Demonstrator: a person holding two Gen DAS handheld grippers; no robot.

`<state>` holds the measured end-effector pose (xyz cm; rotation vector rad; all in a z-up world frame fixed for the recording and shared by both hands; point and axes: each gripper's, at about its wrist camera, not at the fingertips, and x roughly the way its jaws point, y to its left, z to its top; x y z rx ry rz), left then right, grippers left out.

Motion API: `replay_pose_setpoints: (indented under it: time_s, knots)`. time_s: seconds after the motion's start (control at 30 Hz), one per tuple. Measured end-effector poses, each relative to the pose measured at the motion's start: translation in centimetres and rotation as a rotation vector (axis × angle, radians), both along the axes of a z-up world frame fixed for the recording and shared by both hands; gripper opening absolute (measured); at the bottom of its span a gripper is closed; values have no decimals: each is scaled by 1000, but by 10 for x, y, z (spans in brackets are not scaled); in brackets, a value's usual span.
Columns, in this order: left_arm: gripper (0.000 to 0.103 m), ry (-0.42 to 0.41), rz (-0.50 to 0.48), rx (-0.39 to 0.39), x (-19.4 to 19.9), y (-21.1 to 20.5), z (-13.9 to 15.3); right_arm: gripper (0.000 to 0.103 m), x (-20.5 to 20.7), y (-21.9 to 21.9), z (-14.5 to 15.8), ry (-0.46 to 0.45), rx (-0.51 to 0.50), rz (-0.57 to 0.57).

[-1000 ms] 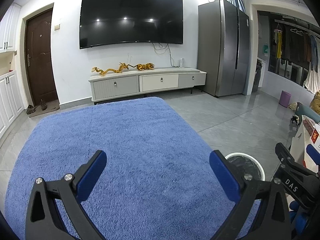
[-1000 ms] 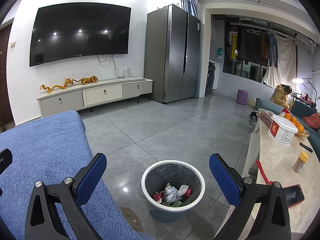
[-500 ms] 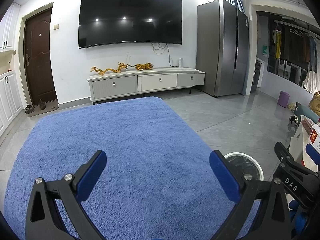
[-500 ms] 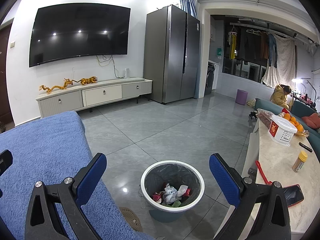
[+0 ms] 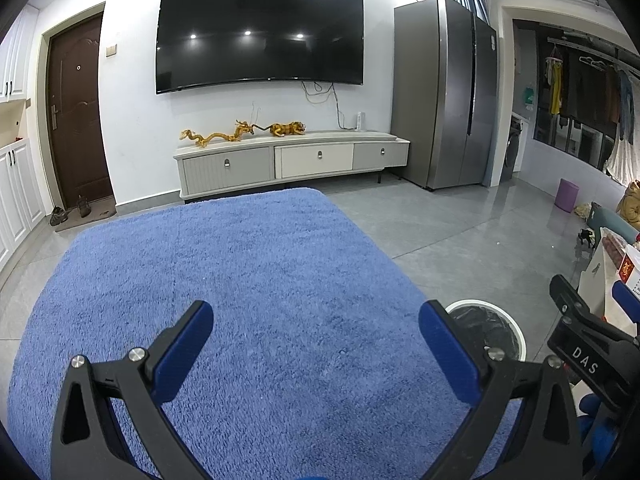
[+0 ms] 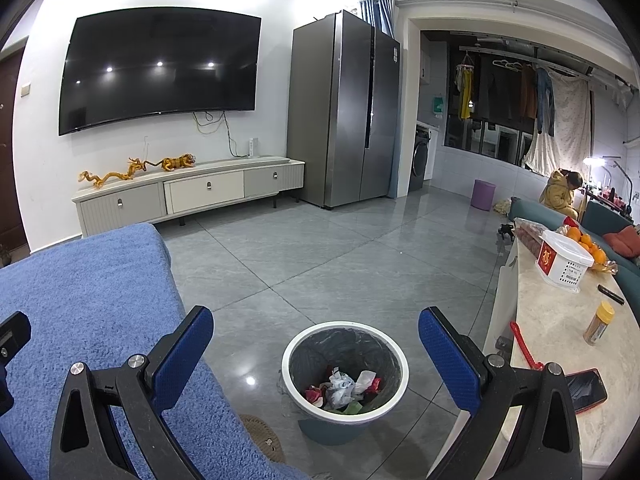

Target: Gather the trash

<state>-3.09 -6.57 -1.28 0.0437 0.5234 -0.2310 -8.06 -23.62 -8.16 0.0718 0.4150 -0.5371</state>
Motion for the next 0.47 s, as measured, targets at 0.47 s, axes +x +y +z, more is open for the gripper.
replay_pose_setpoints:
  time_s: [0.47]
  knots:
    - [103, -17, -4, -5, -4, 2, 3, 103, -10, 2, 1, 0, -10, 0]
